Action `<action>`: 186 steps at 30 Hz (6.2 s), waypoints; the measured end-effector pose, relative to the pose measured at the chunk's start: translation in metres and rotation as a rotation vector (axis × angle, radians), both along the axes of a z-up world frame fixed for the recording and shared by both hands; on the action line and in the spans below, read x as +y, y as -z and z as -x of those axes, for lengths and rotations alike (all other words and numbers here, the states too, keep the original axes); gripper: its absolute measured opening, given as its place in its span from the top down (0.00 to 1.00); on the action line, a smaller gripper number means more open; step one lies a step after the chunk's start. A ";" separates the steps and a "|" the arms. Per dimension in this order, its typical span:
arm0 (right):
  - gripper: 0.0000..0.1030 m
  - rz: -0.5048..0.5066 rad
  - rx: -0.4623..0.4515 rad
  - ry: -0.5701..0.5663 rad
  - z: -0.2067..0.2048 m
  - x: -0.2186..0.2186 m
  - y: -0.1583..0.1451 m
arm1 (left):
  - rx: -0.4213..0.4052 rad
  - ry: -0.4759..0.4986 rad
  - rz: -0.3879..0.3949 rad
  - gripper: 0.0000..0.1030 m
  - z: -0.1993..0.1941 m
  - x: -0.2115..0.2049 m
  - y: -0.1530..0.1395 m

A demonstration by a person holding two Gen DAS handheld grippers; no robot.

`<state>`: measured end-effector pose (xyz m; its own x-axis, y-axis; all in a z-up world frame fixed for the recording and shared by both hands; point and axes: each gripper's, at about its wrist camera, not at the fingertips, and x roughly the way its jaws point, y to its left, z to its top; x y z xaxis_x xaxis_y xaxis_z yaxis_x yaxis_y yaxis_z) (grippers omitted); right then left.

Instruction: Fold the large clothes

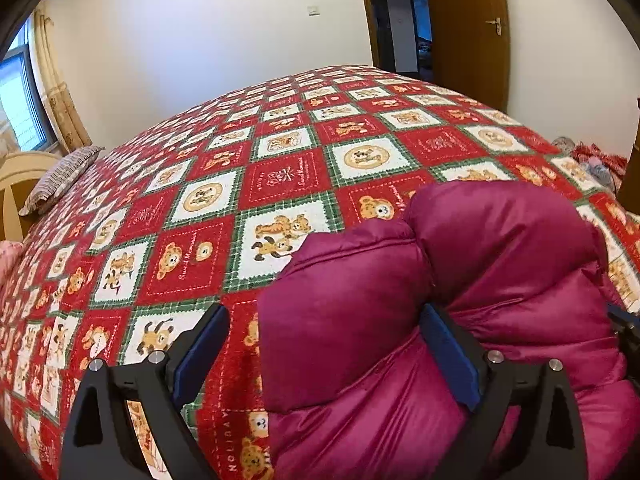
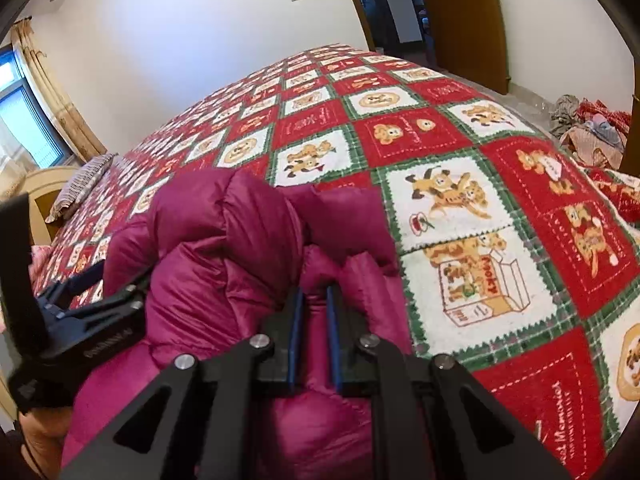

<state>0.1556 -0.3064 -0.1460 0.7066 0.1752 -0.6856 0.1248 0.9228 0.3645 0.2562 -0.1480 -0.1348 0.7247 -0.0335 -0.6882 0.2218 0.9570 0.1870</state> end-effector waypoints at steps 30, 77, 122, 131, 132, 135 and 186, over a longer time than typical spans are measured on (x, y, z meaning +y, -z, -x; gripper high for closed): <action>0.53 -0.107 -0.005 0.049 0.125 0.005 -0.005 | 0.053 0.050 0.164 0.06 0.129 0.060 -0.025; 0.49 -0.090 0.030 -0.218 0.073 0.032 -0.013 | 0.243 0.195 0.426 0.35 0.102 0.043 -0.015; 0.70 -0.032 -0.140 0.176 0.242 -0.044 -0.074 | 0.146 0.560 0.329 0.42 0.233 -0.072 -0.078; 0.70 -0.004 -0.117 0.283 0.252 -0.102 -0.068 | 0.170 0.629 0.289 0.42 0.240 -0.140 -0.076; 0.70 -0.005 -0.105 0.293 0.249 -0.108 -0.062 | 0.186 0.621 0.277 0.42 0.238 -0.149 -0.069; 0.70 -0.007 -0.071 0.308 0.240 -0.121 -0.049 | 0.228 0.600 0.236 0.41 0.232 -0.167 -0.054; 0.74 0.165 0.040 0.359 0.204 -0.164 -0.027 | 0.164 0.550 0.163 0.20 0.238 -0.195 -0.029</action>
<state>-0.0484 -0.4700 -0.1190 0.6754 -0.1929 -0.7118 0.4611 0.8637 0.2035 0.0183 -0.3434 -0.1057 0.4561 -0.4887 -0.7438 0.7064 0.7071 -0.0314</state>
